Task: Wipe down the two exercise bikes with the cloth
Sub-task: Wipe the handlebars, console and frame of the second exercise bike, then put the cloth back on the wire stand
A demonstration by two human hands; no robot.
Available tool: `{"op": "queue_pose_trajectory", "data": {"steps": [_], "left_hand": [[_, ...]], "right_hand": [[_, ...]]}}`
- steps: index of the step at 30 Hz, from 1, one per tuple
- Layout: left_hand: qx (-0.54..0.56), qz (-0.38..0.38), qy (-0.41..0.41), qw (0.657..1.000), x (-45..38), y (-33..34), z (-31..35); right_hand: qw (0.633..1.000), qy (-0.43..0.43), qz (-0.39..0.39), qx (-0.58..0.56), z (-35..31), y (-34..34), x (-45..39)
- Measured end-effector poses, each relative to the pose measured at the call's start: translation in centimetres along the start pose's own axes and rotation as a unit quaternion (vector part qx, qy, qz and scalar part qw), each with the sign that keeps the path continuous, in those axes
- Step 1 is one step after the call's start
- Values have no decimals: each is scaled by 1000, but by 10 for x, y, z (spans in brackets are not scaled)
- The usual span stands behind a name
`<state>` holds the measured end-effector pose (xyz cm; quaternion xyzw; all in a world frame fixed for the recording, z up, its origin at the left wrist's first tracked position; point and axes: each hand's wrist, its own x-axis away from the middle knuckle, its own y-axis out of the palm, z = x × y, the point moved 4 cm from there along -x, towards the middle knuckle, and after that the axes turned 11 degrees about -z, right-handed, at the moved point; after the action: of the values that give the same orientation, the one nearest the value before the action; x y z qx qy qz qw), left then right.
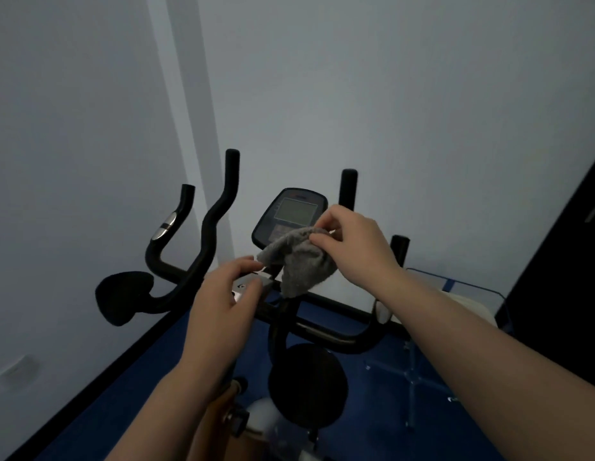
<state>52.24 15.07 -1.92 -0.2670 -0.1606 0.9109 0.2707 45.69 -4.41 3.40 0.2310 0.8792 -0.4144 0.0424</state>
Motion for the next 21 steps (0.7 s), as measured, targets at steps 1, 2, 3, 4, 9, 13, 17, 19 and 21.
{"op": "queue_pose_trajectory", "data": {"steps": [1,2,3,4,9,13,17,19,21], "left_hand": [[-1,0,16,1000,4,3,10],[-4,3,23,1000,8,8,17],[-8,9,22,1000,13,15,23],[-10,15,15,1000,17,24,28],[-6,-11,12,1000,44,105,56],[-21,-85,36,996,74,199,86],[-30,-174,-6,984,103,290,89],[-38,-216,-38,975,113,327,83],[-59,-262,-65,961,119,359,76]], "right_hand": [[1000,-7,8,-7,3,-9,12],[1000,-8,14,-11,9,-17,25],[1000,-6,17,-16,17,-25,38],[1000,0,19,-19,26,-32,52],[998,58,10,4,90,-65,128],[994,101,-6,46,146,-97,197],[979,169,-36,106,201,-121,256],[968,208,-59,131,228,-127,277],[956,246,-78,141,253,-130,293]]}}
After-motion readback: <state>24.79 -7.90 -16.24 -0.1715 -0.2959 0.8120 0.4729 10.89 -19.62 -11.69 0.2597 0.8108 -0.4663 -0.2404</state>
